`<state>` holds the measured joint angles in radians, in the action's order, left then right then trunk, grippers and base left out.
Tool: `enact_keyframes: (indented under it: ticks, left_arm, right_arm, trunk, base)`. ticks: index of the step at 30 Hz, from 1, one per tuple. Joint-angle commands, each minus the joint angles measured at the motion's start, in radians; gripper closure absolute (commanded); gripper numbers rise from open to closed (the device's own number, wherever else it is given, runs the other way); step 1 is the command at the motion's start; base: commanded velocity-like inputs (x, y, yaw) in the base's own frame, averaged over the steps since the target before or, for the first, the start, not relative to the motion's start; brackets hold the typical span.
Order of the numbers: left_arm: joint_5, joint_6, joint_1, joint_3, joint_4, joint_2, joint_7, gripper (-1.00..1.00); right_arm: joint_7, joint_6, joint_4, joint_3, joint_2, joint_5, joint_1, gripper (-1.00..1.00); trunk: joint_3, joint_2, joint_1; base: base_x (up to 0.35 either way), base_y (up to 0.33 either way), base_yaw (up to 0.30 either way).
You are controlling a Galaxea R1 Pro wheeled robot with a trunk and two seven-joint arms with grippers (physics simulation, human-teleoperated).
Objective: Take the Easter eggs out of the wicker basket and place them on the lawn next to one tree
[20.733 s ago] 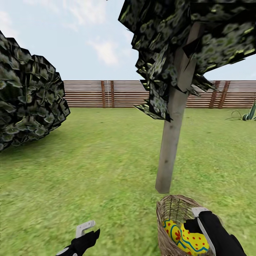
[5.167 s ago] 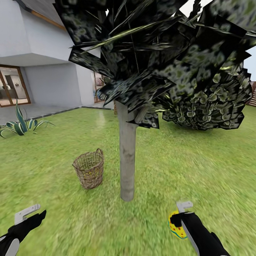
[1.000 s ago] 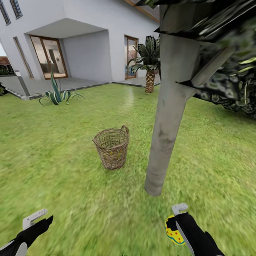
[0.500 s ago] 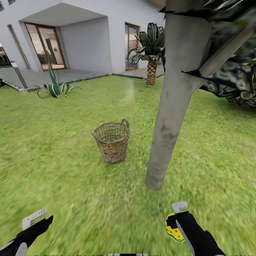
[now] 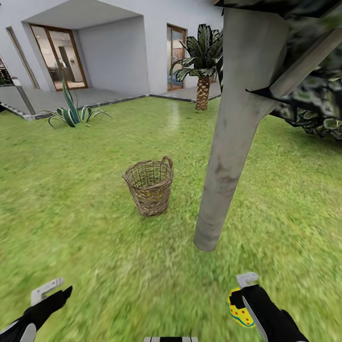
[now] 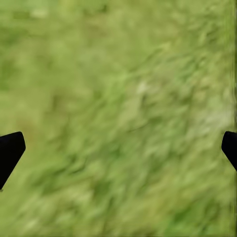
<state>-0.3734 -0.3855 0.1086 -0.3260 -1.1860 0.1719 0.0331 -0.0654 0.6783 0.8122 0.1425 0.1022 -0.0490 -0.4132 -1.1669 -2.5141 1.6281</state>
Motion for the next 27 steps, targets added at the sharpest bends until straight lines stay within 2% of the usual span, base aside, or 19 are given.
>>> enact_keyframes:
  ticks: [1, 6, 14, 23, 27]
  left_arm:
    - [-0.010, -0.006, 0.000, -0.001, 0.000, -0.001, -0.002, -1.00]
    - [-0.010, -0.006, 0.000, -0.002, 0.000, -0.002, -0.013, -1.00]
    - [-0.009, -0.006, 0.000, 0.000, 0.002, -0.003, -0.012, -1.00]
    - [-0.010, -0.004, 0.000, -0.001, 0.001, -0.003, -0.013, -1.00]
    - [-0.010, -0.004, 0.000, -0.001, 0.002, -0.003, -0.013, -1.00]
  right_arm:
    - [-0.002, 0.006, -0.005, 0.005, 0.007, -0.004, 0.000, 1.00]
    - [-0.003, 0.006, -0.030, 0.005, 0.033, -0.005, 0.000, 1.00]
    - [-0.004, -0.002, -0.030, 0.006, 0.031, -0.005, 0.000, 1.00]
    - [-0.005, -0.008, -0.031, 0.005, 0.031, -0.005, 0.000, 1.00]
    - [-0.005, -0.008, -0.031, 0.005, 0.031, -0.004, 0.000, 1.00]
  trunk:
    - [-0.001, 0.000, 0.000]
    - [0.011, 0.000, -0.002]
    - [0.042, 0.002, -0.005]
    - [0.042, 0.002, -0.005]
    - [0.026, 0.001, -0.003]
  base:
    - [0.000, 0.000, 0.000]
    - [0.000, 0.000, 0.000]
    - [0.000, 0.000, 0.000]
    - [0.000, 0.000, 0.000]
    - [0.000, 0.000, 0.000]
